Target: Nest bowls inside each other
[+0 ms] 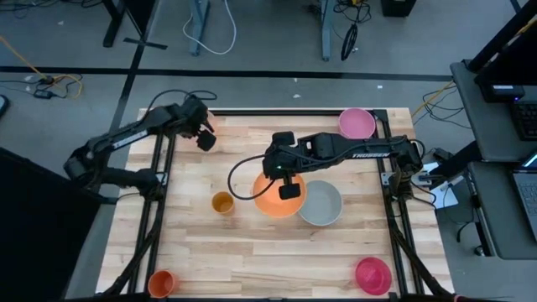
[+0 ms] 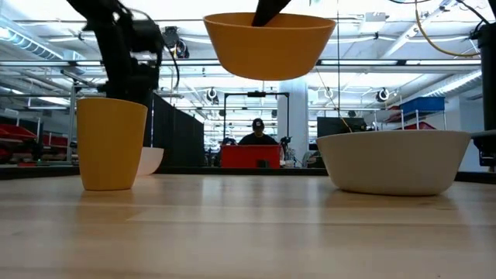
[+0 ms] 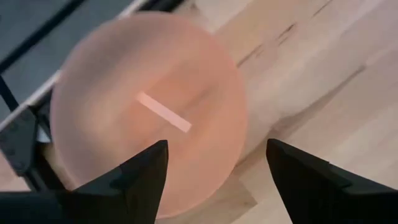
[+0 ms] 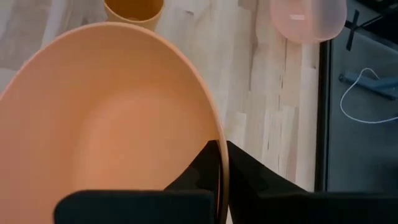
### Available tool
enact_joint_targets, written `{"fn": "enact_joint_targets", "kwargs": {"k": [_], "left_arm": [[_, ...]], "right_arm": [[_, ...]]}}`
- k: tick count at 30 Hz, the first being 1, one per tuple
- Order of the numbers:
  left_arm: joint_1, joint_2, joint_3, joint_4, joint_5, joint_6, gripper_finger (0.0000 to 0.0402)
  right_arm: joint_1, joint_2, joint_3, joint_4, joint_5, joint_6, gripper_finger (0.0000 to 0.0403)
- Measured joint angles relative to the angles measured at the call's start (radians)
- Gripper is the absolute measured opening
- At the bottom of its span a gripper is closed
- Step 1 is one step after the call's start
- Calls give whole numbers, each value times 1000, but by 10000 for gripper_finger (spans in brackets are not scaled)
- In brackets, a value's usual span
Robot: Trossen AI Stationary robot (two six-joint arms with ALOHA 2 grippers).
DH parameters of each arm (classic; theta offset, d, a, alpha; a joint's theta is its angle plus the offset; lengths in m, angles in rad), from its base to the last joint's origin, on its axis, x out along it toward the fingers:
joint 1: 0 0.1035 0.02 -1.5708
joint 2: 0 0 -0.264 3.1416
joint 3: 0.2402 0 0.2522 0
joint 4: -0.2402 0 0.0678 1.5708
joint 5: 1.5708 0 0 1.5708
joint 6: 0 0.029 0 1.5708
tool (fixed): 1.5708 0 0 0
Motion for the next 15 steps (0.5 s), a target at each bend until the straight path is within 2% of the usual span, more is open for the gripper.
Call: {"fn": "enact_joint_targets", "kwargs": {"k": [7, 15], "left_arm": [[56, 125, 0, 5, 49, 69, 258], [62, 187, 0, 17, 88, 108, 258]], "right_arm": [[0, 0, 0, -7, 0, -1, 0], [-3, 0, -1, -8, -1, -21, 0]]}}
